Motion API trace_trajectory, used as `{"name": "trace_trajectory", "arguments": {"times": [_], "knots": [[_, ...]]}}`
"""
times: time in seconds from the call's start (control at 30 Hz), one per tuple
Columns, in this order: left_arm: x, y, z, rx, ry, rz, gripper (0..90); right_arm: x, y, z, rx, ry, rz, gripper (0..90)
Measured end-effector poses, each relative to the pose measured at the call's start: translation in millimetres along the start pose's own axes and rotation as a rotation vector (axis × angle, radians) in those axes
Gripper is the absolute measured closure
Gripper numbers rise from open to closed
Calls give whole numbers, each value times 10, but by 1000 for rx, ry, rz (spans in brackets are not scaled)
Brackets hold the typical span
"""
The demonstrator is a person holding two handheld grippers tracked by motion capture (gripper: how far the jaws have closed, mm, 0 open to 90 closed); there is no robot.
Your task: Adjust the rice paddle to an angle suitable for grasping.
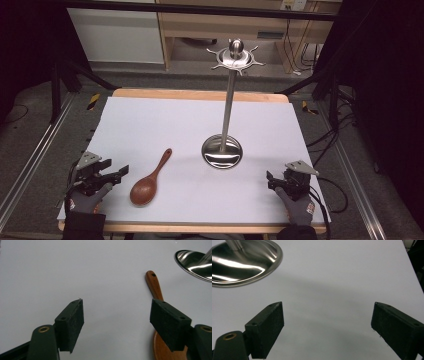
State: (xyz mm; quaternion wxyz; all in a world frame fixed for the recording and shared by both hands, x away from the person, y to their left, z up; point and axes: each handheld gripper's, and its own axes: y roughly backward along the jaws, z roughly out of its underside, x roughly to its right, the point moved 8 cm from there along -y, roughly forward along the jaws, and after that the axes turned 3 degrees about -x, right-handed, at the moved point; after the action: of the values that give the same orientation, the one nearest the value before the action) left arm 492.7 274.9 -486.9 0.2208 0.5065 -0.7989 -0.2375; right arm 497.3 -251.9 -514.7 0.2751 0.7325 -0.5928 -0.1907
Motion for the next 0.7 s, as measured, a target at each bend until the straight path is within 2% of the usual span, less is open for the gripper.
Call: {"name": "trace_trajectory", "arguments": {"times": [0.17, 0.27, 0.43, 0.7], "knots": [[97, 17, -31, 1, -15, 18, 287, -25, 6, -1, -6, -10, -21, 114], [175, 22, -54, 0, -39, 34, 301, -34, -2, 12, -25, -6, -38, 116], [263, -20, -74, -9, -57, 44, 319, -68, -41, 36, -58, 15, -55, 123], [357, -60, -86, -26, -82, 52, 343, -111, -45, 37, -60, 27, -85, 110]]}}
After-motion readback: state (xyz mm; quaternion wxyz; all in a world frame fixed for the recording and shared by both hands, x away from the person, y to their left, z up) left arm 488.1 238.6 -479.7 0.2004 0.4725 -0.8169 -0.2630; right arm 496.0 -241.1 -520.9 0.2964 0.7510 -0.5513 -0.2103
